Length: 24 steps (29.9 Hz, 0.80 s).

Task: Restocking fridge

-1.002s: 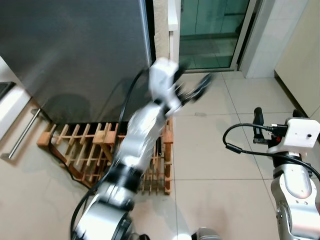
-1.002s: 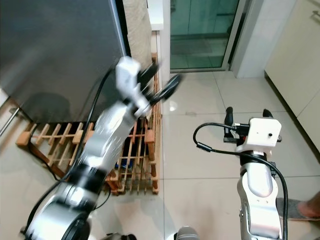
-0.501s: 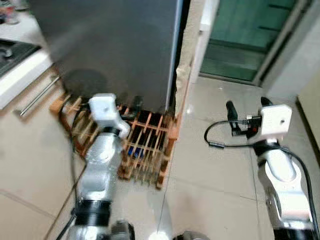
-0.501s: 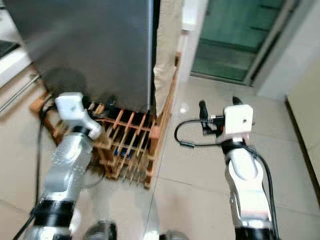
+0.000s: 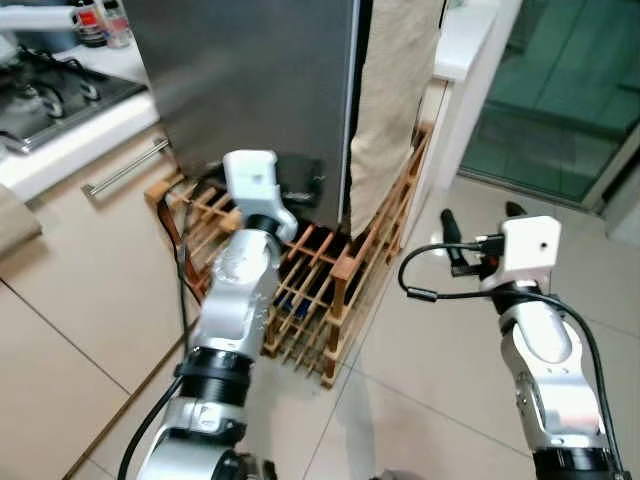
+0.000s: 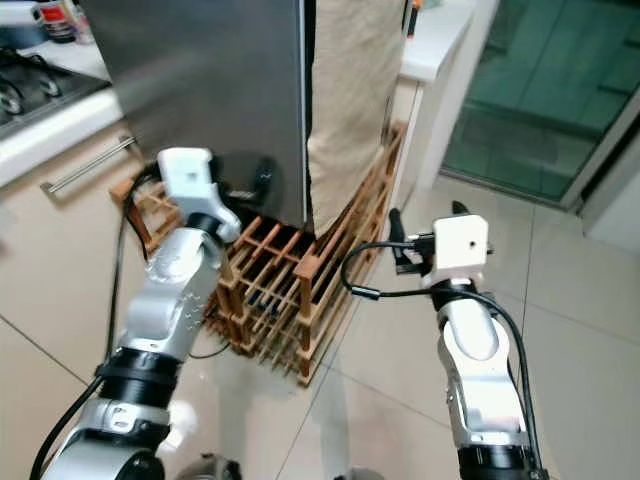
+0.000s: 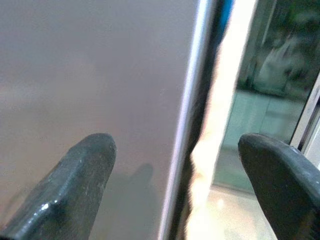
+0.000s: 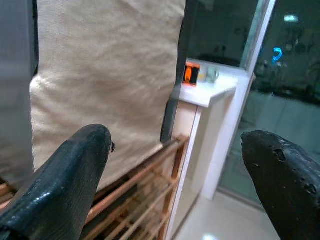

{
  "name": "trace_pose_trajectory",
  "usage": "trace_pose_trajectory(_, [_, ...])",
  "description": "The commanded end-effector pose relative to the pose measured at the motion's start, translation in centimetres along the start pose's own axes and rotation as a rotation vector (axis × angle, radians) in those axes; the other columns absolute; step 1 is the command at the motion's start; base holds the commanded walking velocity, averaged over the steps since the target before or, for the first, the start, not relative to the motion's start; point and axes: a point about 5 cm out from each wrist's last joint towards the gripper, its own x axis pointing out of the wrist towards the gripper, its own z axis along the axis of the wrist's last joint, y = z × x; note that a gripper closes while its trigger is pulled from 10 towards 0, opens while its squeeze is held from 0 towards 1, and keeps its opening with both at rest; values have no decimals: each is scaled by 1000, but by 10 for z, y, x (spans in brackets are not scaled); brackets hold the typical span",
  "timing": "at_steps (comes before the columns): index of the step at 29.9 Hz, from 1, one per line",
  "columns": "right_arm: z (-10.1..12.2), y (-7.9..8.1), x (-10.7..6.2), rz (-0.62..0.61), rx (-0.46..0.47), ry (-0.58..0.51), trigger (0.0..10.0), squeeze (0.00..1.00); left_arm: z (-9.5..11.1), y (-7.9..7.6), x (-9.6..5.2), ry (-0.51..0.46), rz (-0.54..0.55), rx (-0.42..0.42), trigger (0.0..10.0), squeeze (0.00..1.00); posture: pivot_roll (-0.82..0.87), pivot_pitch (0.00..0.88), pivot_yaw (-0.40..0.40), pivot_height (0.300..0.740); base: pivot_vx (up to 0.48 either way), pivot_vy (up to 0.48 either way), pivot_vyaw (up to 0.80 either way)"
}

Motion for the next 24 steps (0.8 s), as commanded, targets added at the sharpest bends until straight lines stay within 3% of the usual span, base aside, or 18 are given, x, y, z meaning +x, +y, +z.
trace_pose_trajectory(1, [2,5,3,10,8,-12,10000,0,-8,5,-1,32,19,7,10000,0,-197,0,27,727,259,-401,500])
trace_pose_trajectory(5, [3,13,6,33,4,-23,10000,0,-8,3,5,45,-4,15,10000,0,-196,0,33,727,258,-401,492])
trace_pose_trajectory(7, [2,14,6,35,8,-20,10000,0,-11,5,10,75,10,64,10000,0,-196,0,36,727,259,-401,494])
trace_pose_trajectory(8, [1,15,6,36,8,-19,10000,0,-12,8,13,84,35,148,10000,0,-197,0,40,727,277,-386,488])
trace_pose_trajectory(9, [0,17,7,34,7,-15,10000,0,-16,17,20,145,109,304,10000,0,-196,0,45,727,0,0,0])
trace_pose_trajectory(11, [0,17,6,31,9,-13,10000,0,-17,22,25,180,133,302,10000,0,-196,0,45,727,0,0,0])
trace_pose_trajectory(12, [-1,16,5,27,10,-11,10000,0,-13,24,28,169,123,249,10000,0,-197,0,47,727,0,0,0])
trace_pose_trajectory(17, [-5,18,0,17,22,0,10000,0,3,21,34,90,44,161,10000,0,-201,16,55,727,96,0,0])
trace_pose_trajectory(24, [-3,19,1,13,25,-9,10000,0,12,15,36,10,40,168,10000,0,-213,19,67,727,411,0,0])
